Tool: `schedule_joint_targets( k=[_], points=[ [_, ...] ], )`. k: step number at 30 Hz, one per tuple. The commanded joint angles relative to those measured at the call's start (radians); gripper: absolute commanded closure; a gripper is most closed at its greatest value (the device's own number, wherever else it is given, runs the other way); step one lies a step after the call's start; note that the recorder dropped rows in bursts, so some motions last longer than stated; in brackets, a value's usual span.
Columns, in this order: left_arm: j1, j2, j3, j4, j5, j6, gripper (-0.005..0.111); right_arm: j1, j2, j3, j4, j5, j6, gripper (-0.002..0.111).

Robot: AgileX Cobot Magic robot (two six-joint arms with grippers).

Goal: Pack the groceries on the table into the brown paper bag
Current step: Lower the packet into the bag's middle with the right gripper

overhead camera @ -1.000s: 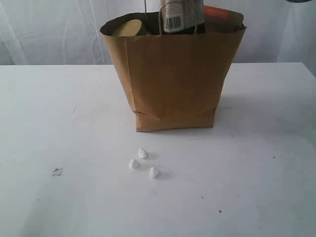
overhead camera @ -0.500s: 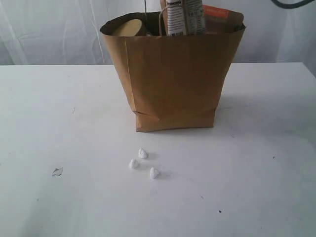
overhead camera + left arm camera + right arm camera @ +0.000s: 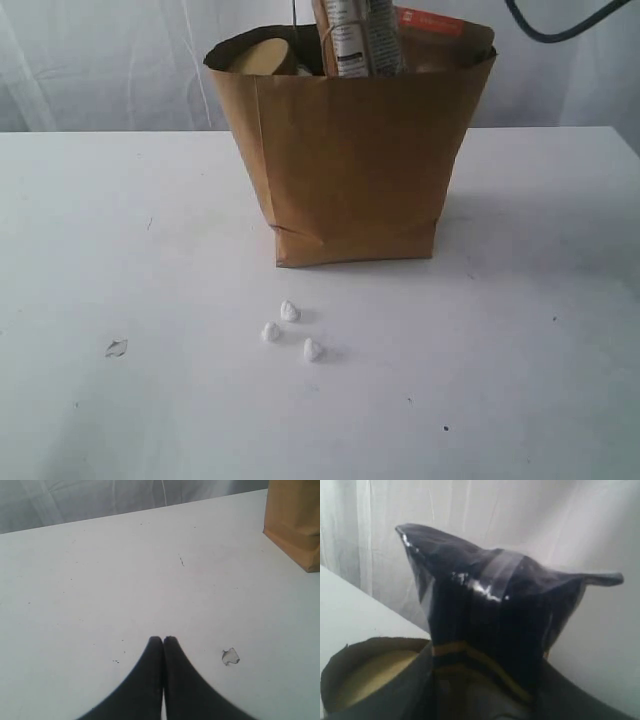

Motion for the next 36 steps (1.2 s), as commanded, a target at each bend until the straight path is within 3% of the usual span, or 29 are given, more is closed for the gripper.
schedule_joint_targets(
  k=[1, 8, 18, 30, 36],
  points=[
    [0.002, -0.007, 0.007, 0.000, 0.002, 0.000, 0.107, -0.006, -0.002, -0.015, -0.006, -0.007, -0.002, 0.108],
    [0.002, -0.007, 0.007, 0.000, 0.002, 0.000, 0.107, -0.006, 0.040, -0.015, -0.006, 0.021, -0.011, 0.108],
    [0.002, -0.007, 0.007, 0.000, 0.002, 0.000, 0.107, -0.006, 0.040, -0.015, 0.000, 0.313, -0.009, 0.108],
    [0.002, -0.007, 0.007, 0.000, 0.002, 0.000, 0.107, -0.006, 0.042, -0.015, 0.000, 0.432, 0.000, 0.108],
    [0.002, -0.007, 0.007, 0.000, 0.002, 0.000, 0.107, -0.006, 0.060, -0.015, 0.000, 0.450, 0.000, 0.087]
  ],
)
